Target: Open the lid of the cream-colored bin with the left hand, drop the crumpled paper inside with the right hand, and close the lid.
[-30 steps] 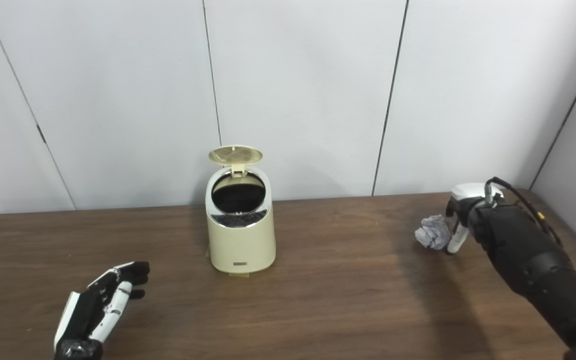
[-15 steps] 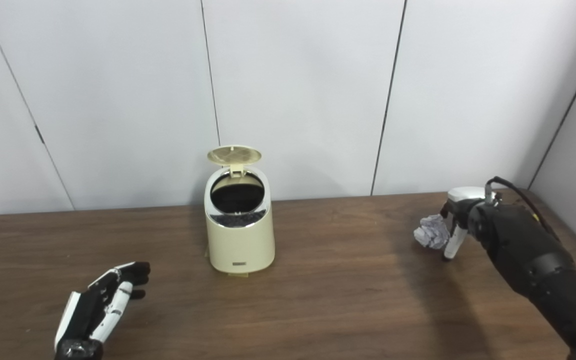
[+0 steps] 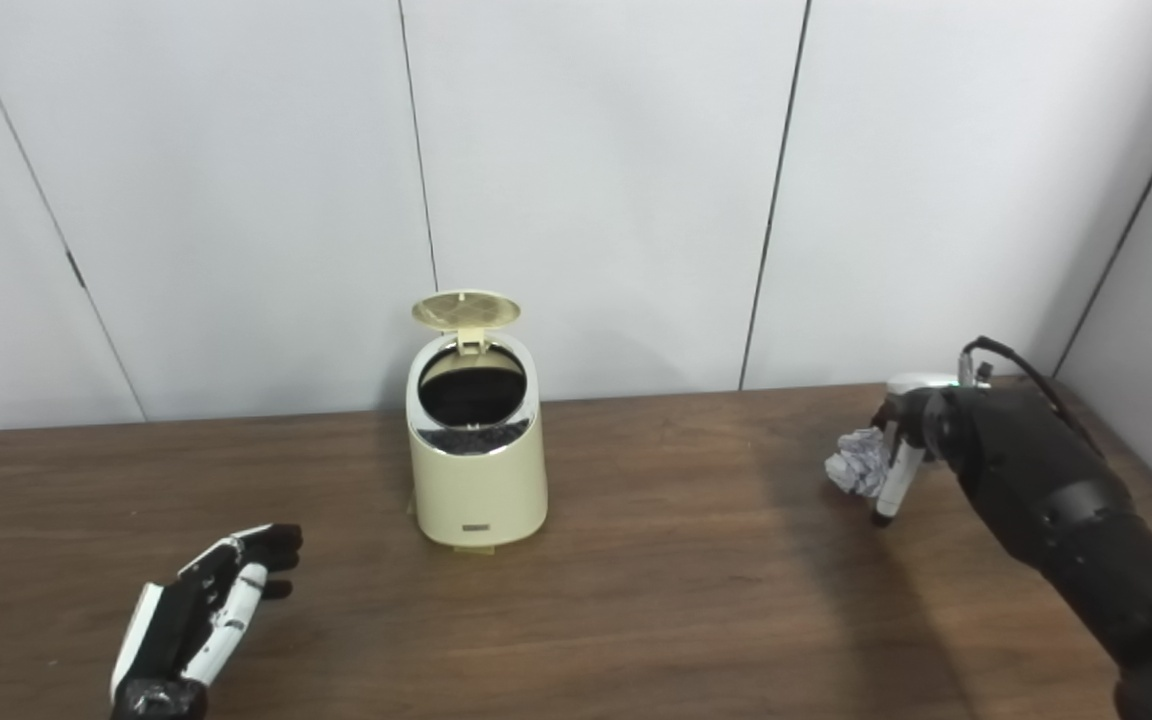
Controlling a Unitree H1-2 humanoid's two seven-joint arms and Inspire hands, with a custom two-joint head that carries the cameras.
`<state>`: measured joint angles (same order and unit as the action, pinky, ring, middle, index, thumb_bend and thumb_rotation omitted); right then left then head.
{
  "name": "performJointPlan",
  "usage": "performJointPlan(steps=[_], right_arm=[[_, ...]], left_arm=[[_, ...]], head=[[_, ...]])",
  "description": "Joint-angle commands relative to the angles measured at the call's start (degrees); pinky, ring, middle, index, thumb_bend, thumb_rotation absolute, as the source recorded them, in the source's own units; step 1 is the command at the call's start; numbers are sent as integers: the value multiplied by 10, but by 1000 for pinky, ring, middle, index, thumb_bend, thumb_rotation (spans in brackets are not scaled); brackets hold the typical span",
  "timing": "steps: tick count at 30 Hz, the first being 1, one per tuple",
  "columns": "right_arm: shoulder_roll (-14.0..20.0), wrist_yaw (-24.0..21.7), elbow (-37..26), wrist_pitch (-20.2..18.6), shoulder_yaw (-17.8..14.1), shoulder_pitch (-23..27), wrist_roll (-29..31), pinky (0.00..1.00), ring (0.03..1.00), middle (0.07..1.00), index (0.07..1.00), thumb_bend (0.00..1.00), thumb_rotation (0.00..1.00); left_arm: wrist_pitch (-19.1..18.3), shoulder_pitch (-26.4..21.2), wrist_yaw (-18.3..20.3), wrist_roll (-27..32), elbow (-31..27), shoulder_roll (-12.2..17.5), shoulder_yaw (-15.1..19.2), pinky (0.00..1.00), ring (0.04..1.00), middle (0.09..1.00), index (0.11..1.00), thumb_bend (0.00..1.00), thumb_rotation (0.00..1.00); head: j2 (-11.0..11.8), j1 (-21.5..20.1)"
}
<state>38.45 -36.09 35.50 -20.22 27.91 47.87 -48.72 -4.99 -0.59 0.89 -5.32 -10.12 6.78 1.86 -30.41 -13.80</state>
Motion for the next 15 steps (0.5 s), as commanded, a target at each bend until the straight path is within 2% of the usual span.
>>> performJointPlan(steps=[1,6,10,15], right_arm=[[11,6,2,-1,3,43,-12,592,746,822,894,1000,284],[7,11,10,4,3,45,-3,628,765,835,889,997,275],[1,17,12,-2,-1,42,2,610,760,853,889,971,254],[0,25,-5,1,2,35,-4,520,651,771,878,942,242]], left_arm=[[17,-16,-3,-5,-9,1,-1,688,753,751,724,135,592],[17,-15,-1,-2,-11,3,-1,692,757,754,728,137,583],[17,-15,-2,-4,-11,4,-1,697,759,755,729,130,579],[19,-15,-1,-1,-8,5,-1,701,760,757,731,141,585]], head=[[-1,1],[-1,1],[-1,0],[-1,0]])
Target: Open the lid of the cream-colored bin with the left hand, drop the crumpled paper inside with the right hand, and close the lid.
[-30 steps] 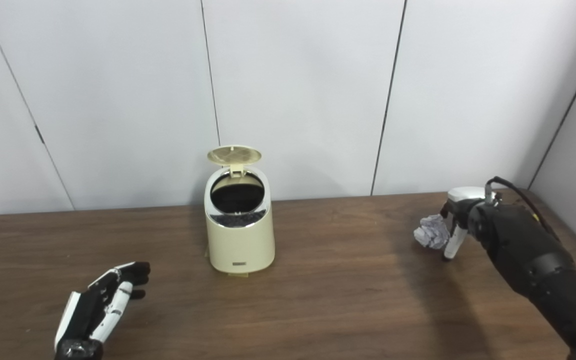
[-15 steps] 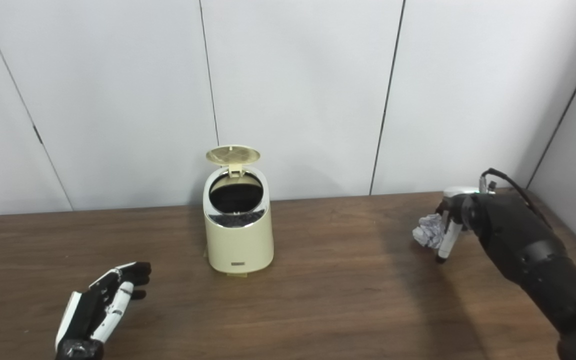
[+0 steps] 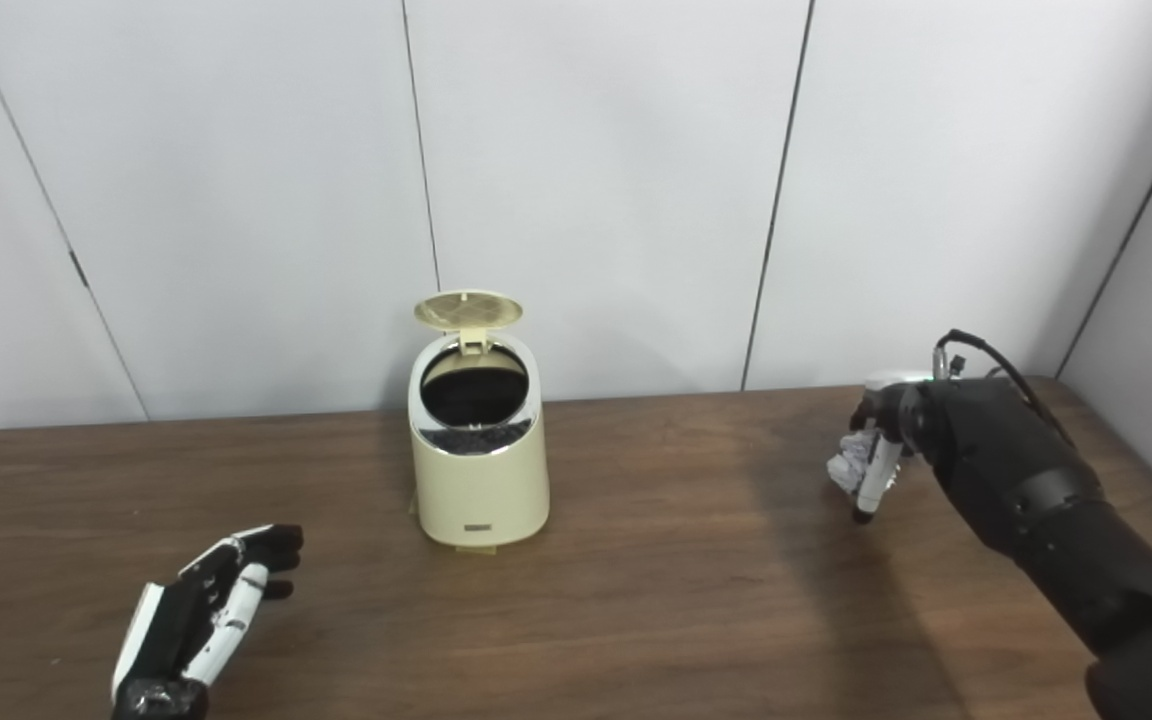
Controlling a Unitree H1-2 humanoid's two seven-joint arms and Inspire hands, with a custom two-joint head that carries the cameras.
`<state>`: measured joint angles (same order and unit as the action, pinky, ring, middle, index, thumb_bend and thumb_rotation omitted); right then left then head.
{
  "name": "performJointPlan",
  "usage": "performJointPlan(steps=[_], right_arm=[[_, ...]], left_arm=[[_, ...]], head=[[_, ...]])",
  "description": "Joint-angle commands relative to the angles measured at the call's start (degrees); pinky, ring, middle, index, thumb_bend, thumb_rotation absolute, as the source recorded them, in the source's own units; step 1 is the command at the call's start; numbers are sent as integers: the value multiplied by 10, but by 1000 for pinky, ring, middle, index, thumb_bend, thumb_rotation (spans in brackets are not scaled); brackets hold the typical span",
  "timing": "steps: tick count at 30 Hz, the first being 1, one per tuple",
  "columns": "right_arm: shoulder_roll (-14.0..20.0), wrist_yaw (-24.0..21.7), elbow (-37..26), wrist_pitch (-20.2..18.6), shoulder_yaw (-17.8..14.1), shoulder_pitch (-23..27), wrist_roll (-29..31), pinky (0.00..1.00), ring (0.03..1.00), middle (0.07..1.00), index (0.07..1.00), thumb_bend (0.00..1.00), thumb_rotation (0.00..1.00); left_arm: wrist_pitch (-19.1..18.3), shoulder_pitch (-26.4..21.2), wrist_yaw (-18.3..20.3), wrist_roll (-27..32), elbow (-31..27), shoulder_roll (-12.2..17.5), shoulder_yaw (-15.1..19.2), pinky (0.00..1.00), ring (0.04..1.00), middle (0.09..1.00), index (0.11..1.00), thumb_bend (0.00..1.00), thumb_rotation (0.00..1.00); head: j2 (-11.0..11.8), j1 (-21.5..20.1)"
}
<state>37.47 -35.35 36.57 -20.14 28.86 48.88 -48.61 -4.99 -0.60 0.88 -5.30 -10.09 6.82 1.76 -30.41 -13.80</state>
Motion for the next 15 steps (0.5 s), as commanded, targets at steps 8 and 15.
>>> performJointPlan(steps=[8,15], right_arm=[[8,14,-22,-6,-1,23,-11,561,712,808,858,948,228],[15,33,-30,15,8,16,-25,570,707,767,810,909,205]], left_arm=[[15,-15,-2,-5,-10,3,-1,703,762,755,730,143,593],[18,-15,-1,-2,-9,4,1,696,758,753,728,137,581]], head=[[-1,0],[-2,-2]])
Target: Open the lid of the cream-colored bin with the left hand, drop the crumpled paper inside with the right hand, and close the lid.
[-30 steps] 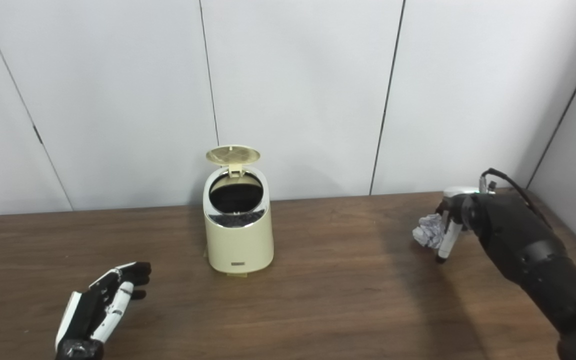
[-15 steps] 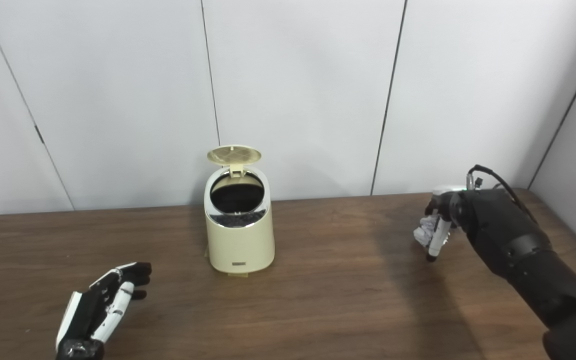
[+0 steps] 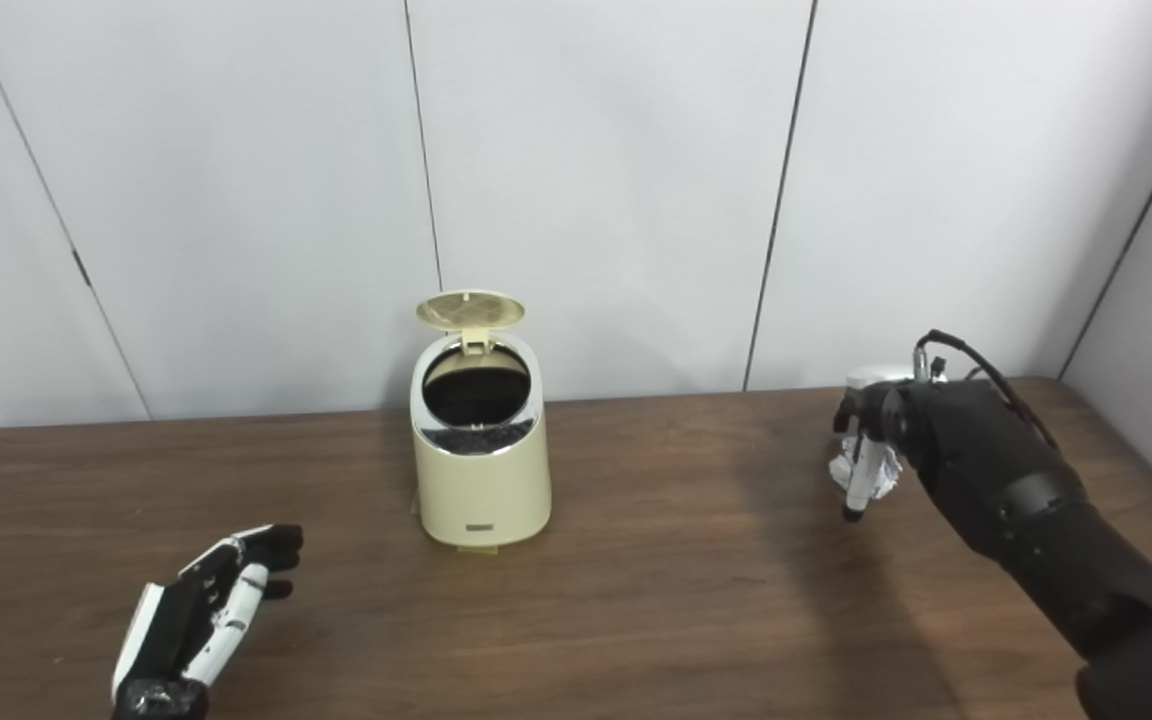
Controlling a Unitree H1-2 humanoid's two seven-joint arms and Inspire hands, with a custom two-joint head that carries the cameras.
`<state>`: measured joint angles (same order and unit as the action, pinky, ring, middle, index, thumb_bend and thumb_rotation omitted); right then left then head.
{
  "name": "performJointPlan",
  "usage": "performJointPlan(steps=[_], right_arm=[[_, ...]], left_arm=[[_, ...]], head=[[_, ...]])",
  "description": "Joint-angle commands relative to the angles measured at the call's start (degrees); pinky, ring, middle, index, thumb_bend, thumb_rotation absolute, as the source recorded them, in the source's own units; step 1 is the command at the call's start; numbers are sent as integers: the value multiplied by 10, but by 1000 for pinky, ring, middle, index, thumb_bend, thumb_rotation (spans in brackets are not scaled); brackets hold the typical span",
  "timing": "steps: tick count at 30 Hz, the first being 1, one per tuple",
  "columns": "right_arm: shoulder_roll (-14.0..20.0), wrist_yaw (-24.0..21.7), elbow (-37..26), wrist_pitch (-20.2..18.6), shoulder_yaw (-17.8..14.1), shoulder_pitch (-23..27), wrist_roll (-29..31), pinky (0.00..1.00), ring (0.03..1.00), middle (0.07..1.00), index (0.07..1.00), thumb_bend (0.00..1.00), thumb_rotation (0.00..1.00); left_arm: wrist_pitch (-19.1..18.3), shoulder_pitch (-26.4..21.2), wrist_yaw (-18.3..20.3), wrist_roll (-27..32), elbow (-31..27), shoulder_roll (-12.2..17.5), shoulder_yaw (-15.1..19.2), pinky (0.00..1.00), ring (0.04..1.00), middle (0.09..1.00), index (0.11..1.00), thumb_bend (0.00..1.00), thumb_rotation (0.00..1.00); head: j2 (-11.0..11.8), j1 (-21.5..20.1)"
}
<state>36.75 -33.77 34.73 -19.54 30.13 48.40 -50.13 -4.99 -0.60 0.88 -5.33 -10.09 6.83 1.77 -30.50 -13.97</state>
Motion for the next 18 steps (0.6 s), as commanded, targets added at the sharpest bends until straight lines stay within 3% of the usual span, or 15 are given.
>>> performJointPlan(steps=[1,9,13,15,18], right_arm=[[23,16,-17,7,-5,19,-11,558,696,753,802,893,203],[23,42,9,29,-3,22,-17,519,610,676,726,770,136],[22,43,16,25,4,26,-28,428,528,611,712,699,72],[22,46,20,29,8,27,-31,416,514,504,584,578,20],[24,55,22,38,12,27,-36,392,491,450,527,534,3]], left_arm=[[17,-15,-1,-1,-9,4,1,699,759,754,729,135,577],[12,-14,0,0,-13,5,1,695,758,753,728,145,598],[15,-15,0,1,-12,5,1,694,757,752,726,143,609],[16,-15,0,1,-12,5,2,693,756,751,725,144,604],[18,-15,0,5,-10,5,3,699,758,751,727,143,597]], head=[[-1,0],[-3,-2],[-3,-3],[-4,-3],[-5,-4]])
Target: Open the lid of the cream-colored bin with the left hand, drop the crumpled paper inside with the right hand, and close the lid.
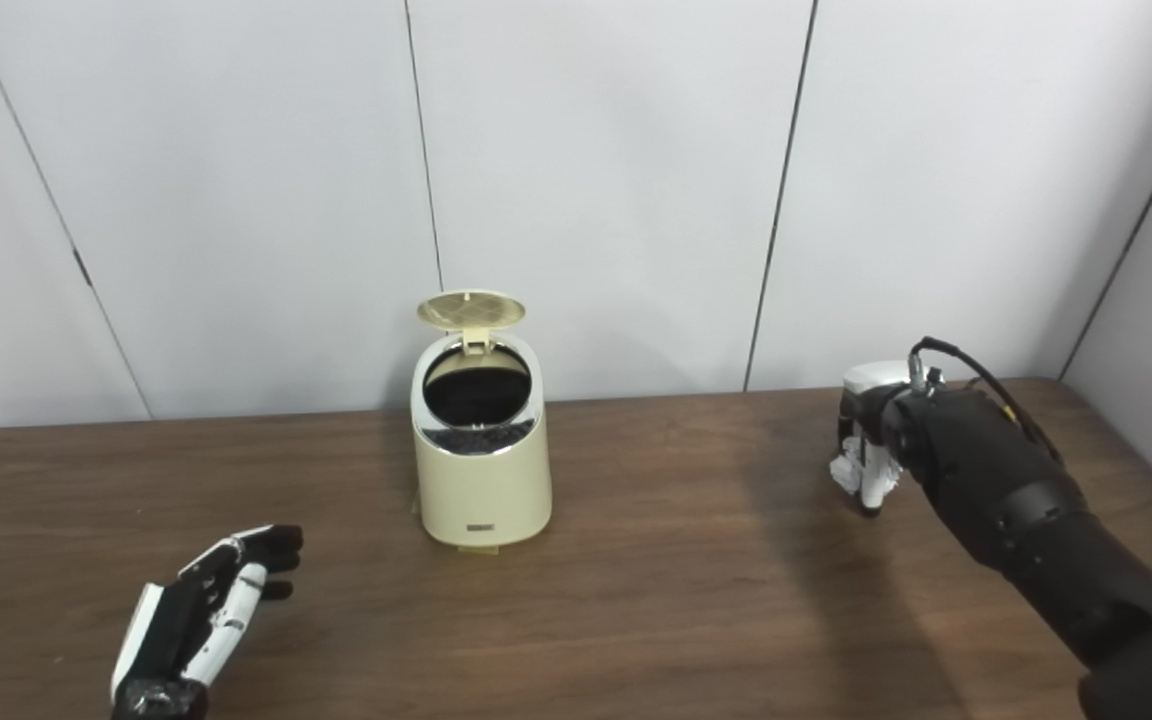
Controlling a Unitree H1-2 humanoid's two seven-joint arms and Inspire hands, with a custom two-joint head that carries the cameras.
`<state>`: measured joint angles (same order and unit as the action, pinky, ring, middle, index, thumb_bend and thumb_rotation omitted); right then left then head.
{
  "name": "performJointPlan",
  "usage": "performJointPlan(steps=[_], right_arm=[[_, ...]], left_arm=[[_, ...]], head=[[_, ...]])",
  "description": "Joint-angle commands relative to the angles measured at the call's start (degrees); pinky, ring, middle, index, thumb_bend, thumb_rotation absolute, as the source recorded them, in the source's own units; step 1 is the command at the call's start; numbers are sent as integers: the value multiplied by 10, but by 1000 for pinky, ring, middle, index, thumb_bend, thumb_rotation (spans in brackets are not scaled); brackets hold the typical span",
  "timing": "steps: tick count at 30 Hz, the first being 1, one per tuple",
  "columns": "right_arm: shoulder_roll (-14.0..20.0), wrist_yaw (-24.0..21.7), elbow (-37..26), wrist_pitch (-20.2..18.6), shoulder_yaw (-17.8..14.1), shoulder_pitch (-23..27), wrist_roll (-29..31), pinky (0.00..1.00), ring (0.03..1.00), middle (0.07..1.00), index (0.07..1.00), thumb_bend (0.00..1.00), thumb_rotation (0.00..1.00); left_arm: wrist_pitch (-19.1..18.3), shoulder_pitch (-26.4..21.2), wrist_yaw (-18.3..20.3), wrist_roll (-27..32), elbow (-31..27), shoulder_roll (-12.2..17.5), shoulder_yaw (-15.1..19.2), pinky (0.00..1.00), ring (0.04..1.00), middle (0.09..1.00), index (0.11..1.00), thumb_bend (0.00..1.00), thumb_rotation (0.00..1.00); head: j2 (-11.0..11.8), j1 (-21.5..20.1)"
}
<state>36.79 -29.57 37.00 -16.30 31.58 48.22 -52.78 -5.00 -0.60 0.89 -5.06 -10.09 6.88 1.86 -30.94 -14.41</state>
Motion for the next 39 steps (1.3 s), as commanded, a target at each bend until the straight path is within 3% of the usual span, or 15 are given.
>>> performJointPlan(steps=[1,5,11,14,16,18,25,27,32,35,39], right_arm=[[24,17,4,8,3,30,-18,389,482,443,523,529,1],[23,34,17,13,17,35,-36,289,388,480,494,529,0],[25,43,12,22,13,34,-37,308,428,428,501,528,0],[22,35,15,16,16,38,-43,272,384,475,493,529,1],[20,37,17,14,16,40,-44,266,380,447,502,527,1],[22,44,16,21,12,39,-40,317,438,447,500,529,1],[32,4,-27,15,13,46,-50,285,382,484,491,529,3],[31,-21,-44,6,4,48,-44,294,388,449,509,526,2],[33,-29,-93,-2,-28,37,-30,310,387,407,510,526,0],[37,-62,-133,-11,-28,38,-42,256,347,473,489,532,0],[37,-100,-168,-11,-32,53,-41,361,428,428,500,530,0]], left_arm=[[17,-15,1,3,-10,4,2,703,758,751,726,142,594],[16,-15,1,3,-10,5,2,705,762,756,730,145,595],[20,-16,2,2,-9,6,1,702,757,751,729,143,594],[18,-16,2,2,-10,5,1,698,755,749,726,139,586],[16,-15,2,0,-11,5,0,698,756,750,726,138,585],[17,-16,1,-2,-11,5,-1,697,755,749,726,141,587],[10,-19,2,1,-10,4,-1,708,760,753,730,137,589],[14,-19,0,-3,-8,4,-2,704,755,749,726,137,582],[17,-21,-3,-5,-4,2,-2,697,749,744,721,142,577],[16,-22,-3,-8,-4,2,-4,693,749,747,724,140,582],[17,-24,-4,-10,-1,2,-6,694,754,750,726,136,592]], head=[[-1,1],[-1,1],[-1,1],[-1,1],[-1,1],[-1,0],[-3,-1],[-3,-1],[-2,-1],[-2,-2],[0,-1]])
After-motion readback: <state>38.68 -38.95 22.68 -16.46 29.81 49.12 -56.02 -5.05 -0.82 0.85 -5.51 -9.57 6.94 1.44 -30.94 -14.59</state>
